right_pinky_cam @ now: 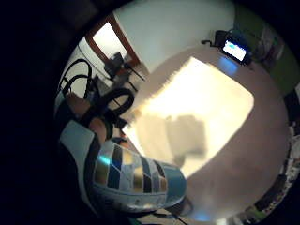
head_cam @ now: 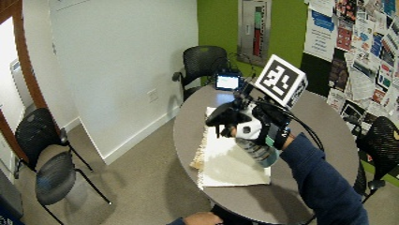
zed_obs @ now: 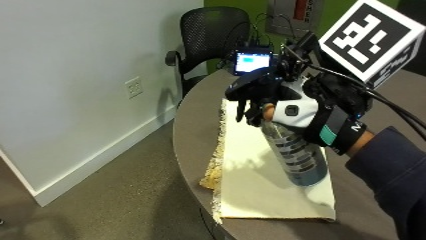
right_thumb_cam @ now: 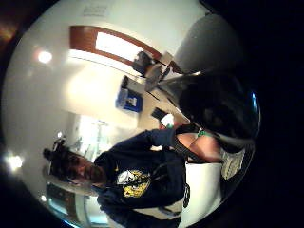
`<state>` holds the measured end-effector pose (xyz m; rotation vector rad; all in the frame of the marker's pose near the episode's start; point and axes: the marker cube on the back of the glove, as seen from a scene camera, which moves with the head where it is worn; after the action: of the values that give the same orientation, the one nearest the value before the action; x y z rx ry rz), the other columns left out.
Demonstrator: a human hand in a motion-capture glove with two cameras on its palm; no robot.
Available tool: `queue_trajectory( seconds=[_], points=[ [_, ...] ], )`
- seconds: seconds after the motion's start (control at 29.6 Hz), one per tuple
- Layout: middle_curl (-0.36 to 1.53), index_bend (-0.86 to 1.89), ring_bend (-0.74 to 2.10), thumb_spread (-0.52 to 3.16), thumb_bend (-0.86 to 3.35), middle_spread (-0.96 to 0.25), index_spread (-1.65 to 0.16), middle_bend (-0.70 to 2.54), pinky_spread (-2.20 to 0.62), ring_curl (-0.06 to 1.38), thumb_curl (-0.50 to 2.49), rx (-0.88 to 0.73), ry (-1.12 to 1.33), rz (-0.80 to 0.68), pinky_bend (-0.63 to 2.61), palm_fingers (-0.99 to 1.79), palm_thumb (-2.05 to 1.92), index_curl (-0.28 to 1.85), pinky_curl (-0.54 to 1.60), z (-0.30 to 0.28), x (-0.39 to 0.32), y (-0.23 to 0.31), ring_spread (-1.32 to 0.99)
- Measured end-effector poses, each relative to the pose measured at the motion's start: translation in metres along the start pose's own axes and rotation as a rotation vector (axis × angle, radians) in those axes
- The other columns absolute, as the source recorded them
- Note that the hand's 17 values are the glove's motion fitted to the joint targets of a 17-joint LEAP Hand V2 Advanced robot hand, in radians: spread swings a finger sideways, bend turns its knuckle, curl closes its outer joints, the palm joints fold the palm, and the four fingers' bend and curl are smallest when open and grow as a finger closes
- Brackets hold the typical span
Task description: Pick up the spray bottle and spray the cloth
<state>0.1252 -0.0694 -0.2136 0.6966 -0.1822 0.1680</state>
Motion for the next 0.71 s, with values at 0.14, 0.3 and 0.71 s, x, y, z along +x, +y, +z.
queue_trajectory(
  seconds=[0.14,0.3,0.71],
  points=[
    [0.49,0.21,0.52,0.45,-0.03,-0.17,-0.30,0.45,-0.21,0.44,0.75,0.178,-0.191,-0.042,0.45,1.30,0.92,0.62,0.37,0.014,-0.012,-0.009,-0.21],
    [0.48,0.21,0.50,0.46,-0.03,-0.17,-0.30,0.43,-0.19,0.43,0.75,0.321,-0.292,-0.028,0.46,1.28,0.93,0.62,0.38,0.053,-0.014,-0.036,-0.21],
    [0.48,0.19,0.48,0.49,-0.03,-0.16,-0.29,0.40,-0.19,0.43,0.75,0.542,-0.382,0.079,0.46,1.27,0.94,0.62,0.37,0.112,0.018,-0.070,-0.18]
  ],
)
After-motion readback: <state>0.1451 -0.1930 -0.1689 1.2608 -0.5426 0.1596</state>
